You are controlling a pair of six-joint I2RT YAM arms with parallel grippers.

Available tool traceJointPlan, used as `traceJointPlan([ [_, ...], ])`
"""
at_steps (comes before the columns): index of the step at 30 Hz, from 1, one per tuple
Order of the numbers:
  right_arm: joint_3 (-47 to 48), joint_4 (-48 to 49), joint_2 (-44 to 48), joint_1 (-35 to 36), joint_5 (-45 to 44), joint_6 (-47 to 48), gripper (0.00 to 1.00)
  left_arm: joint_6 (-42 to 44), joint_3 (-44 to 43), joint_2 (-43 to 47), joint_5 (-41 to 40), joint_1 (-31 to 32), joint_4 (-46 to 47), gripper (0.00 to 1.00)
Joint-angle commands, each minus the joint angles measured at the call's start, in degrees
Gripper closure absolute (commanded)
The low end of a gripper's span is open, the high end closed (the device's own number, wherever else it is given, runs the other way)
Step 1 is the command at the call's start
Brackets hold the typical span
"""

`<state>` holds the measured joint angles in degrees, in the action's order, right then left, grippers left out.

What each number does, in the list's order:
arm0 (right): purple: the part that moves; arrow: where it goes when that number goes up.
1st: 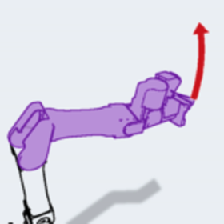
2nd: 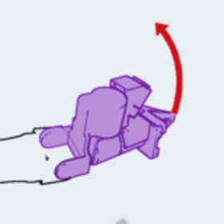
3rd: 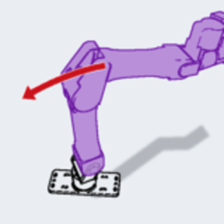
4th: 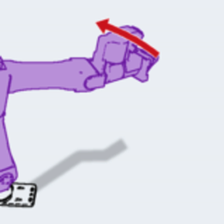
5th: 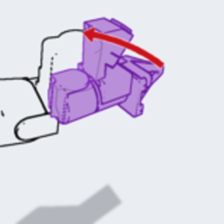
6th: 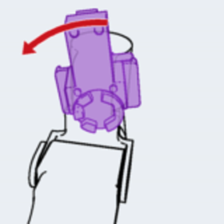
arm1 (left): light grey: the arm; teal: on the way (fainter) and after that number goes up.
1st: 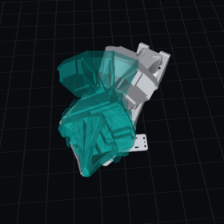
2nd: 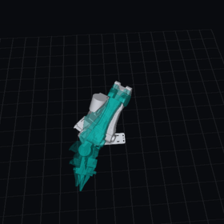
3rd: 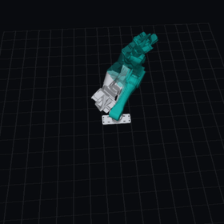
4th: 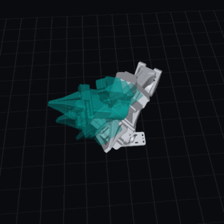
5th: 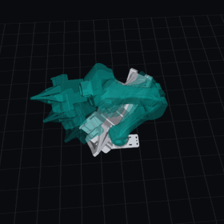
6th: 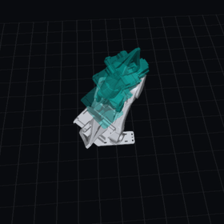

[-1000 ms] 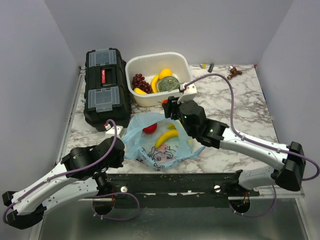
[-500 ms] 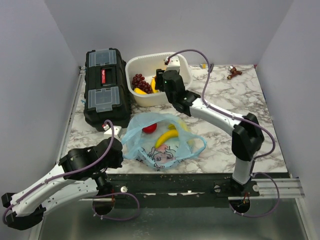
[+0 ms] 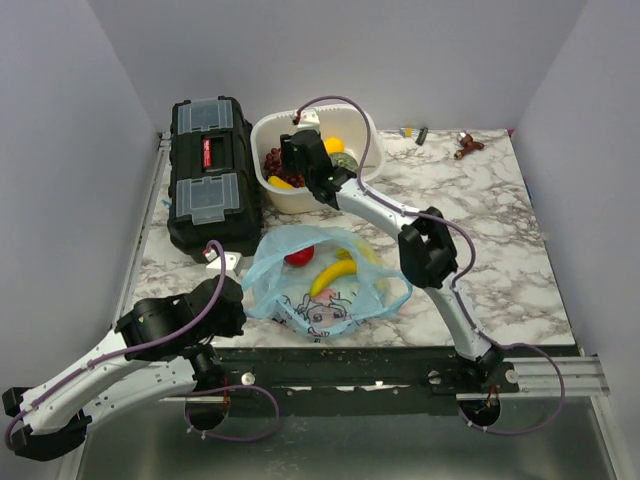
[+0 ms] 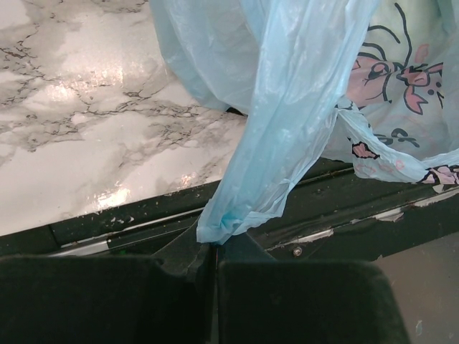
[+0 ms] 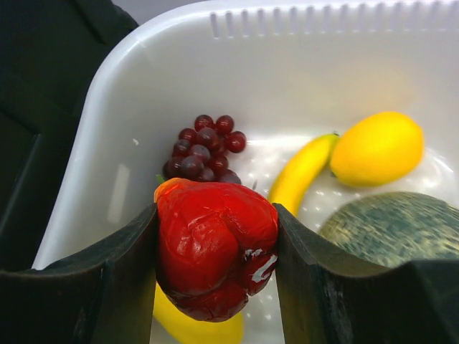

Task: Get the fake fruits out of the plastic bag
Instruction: Place the fake fruit in the bin.

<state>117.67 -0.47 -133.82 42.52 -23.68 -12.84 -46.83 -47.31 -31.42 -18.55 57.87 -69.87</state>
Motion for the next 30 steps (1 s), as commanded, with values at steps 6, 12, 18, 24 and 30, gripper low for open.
traceJointPlan([
  [6,18.44,-9.06,-15.71,-1.18,6.07,0.00,0.70,-0.13,0.18,0.96,-0.61,-0.03,-0.28,1.00],
  [12,17.16,-7.53,-16.56,-1.14,7.36,1.88,0.41,-0.14,0.20,0.69,-0.65,-0.03,-0.28,1.00],
  [18,19.31,-9.55,-16.41,-1.19,6.98,3.83,0.12,-0.22,0.19,0.78,-0.70,-0.02,-0.37,1.00],
  [24,18.45,-14.47,-9.09,-1.20,5.79,2.69,0.09,-0.23,0.20,0.93,-0.67,-0.03,-0.27,1.00],
  [30,-1.31,-12.80,8.51,-1.14,9.45,-3.86,0.10,-0.46,0.19,1.23,-0.98,0.00,-0.50,1.00],
])
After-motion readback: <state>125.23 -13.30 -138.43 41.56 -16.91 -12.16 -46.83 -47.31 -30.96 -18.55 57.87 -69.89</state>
